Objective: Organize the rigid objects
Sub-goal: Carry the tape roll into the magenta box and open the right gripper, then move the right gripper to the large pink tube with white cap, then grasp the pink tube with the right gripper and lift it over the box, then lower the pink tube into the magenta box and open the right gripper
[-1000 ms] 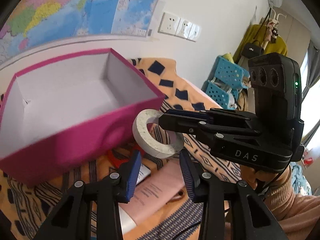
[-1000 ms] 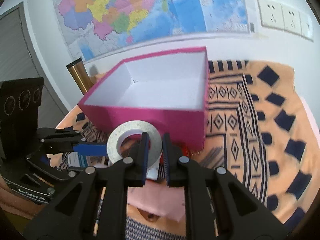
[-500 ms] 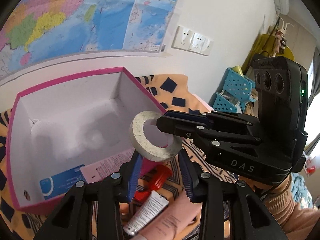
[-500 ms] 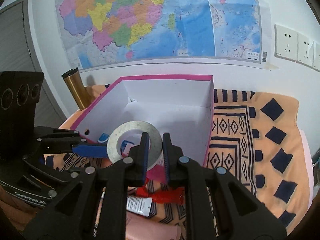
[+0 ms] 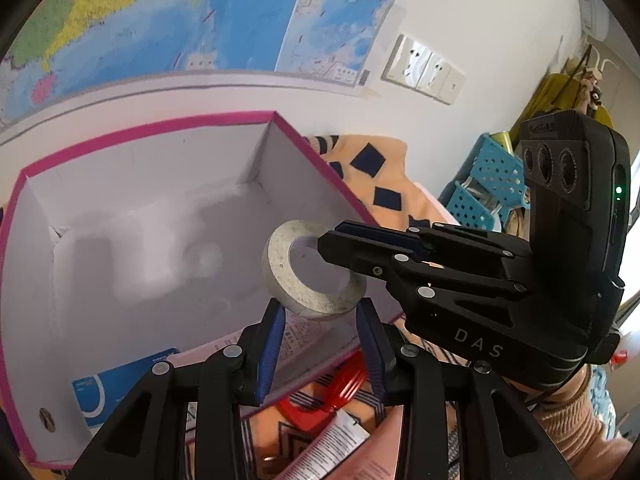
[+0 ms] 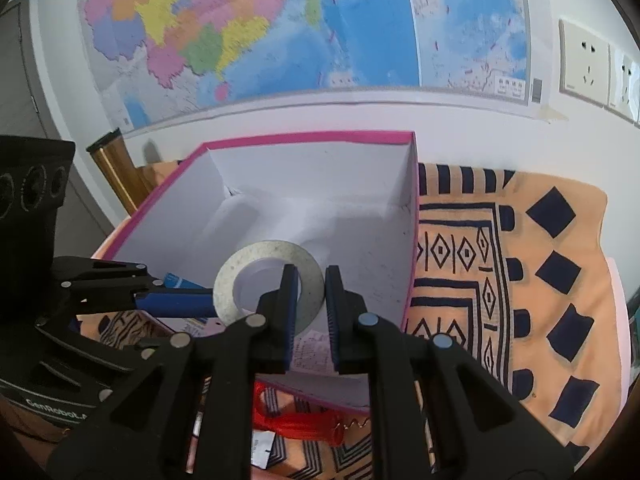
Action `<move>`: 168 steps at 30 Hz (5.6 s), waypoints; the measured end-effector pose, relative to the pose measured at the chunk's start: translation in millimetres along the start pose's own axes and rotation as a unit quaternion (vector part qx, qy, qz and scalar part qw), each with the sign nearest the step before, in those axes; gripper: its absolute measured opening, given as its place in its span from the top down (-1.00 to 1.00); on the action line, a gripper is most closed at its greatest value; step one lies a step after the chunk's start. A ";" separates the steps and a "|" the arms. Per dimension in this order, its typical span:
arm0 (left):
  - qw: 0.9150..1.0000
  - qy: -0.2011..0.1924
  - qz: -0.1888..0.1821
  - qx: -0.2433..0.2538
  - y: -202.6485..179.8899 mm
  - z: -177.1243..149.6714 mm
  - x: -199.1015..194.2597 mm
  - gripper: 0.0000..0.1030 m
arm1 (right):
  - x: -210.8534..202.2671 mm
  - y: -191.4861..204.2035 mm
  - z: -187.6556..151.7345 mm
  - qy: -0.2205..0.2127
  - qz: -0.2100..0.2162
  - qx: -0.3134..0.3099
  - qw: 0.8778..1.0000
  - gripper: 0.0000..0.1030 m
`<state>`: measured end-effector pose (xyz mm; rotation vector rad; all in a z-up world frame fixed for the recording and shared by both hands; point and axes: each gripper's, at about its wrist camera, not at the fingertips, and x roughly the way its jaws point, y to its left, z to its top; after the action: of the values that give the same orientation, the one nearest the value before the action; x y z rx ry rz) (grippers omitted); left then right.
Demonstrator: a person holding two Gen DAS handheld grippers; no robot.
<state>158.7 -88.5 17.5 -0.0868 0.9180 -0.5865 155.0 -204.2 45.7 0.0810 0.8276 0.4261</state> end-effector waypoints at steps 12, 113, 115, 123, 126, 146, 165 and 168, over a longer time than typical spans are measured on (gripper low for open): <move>0.999 -0.009 0.034 -0.018 12.7 -1.8 -8.4 0.28 | 7.7 -6.9 -4.7 0.013 -0.038 0.006 0.999 0.69; 0.992 -0.109 0.069 -0.006 1.6 -66.7 -115.2 0.07 | -92.9 5.6 -55.1 -0.074 0.079 0.046 0.993 0.14; 0.991 -0.108 0.072 -0.013 6.7 -61.8 -113.0 0.07 | -89.3 5.0 -48.7 -0.074 0.080 0.044 0.993 0.14; 0.991 -0.106 0.074 -0.026 21.5 -46.0 -103.8 0.07 | -72.8 -1.7 -28.8 -0.070 0.083 0.049 0.993 0.14; 0.991 -0.101 0.078 -0.030 26.6 -42.2 -97.0 0.07 | -65.0 -3.2 -24.8 -0.065 0.078 0.050 0.994 0.14; 0.993 -0.061 0.086 -0.054 53.9 -30.1 -59.4 0.07 | -18.6 -9.8 -14.9 -0.017 0.038 0.040 0.998 0.14; 0.993 -0.034 0.104 -0.046 58.7 -21.8 -33.7 0.09 | -0.8 9.5 -8.7 -0.001 -0.041 -0.017 0.999 0.14; 0.993 -0.042 0.102 -0.044 56.9 -26.4 -40.0 0.09 | -2.6 10.8 -10.2 -0.005 -0.035 -0.016 0.999 0.14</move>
<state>144.9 -15.6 12.3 -0.0948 0.8580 -0.3499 142.4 -196.3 43.2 0.0234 0.8112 0.3727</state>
